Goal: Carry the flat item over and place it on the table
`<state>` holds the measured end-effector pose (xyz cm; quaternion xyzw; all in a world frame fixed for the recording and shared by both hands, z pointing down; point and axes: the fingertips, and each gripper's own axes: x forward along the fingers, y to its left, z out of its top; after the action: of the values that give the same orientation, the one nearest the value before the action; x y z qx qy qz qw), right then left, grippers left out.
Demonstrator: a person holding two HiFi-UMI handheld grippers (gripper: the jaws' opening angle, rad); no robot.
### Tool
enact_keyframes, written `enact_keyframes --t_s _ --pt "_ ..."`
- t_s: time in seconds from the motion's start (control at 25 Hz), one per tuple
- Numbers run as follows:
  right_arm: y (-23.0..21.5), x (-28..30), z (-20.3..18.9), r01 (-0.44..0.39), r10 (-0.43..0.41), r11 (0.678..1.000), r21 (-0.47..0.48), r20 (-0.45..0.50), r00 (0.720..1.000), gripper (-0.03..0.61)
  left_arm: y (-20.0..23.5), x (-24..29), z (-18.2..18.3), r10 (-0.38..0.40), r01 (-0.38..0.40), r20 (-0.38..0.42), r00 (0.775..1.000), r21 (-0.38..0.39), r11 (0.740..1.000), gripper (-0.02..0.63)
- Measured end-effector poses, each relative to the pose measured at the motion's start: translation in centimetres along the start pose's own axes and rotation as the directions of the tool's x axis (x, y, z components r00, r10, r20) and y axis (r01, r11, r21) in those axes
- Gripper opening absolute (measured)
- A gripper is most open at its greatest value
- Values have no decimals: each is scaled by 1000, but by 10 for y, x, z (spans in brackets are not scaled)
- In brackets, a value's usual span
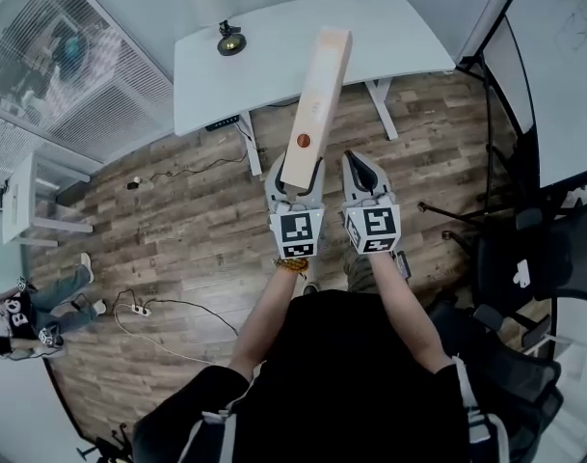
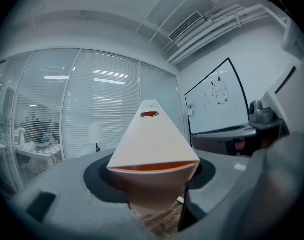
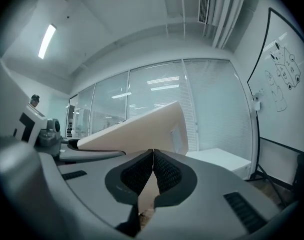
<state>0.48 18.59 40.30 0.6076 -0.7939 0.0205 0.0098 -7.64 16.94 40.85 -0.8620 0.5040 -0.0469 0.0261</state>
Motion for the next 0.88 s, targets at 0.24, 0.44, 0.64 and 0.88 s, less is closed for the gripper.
enact_keyframes --t_s 0.24,0.44,0.64,0.88 --pt "-66 57 11 -57 57 997 55 9 998 9 -12 98 15 41 -41 -9 999 0 999 272" --pt "-120 95 7 -69 71 993 97 -10 997 9 -15 158 23 78 -78 -24 997 15 997 272" --pt "-163 123 -12 -67 74 988 136 -47 996 9 -11 197 14 122 -121 -57 991 21 992 272" --pt "-176 185 -30 -119 127 986 114 -61 990 9 22 255 4 159 -158 -43 986 21 987 272"
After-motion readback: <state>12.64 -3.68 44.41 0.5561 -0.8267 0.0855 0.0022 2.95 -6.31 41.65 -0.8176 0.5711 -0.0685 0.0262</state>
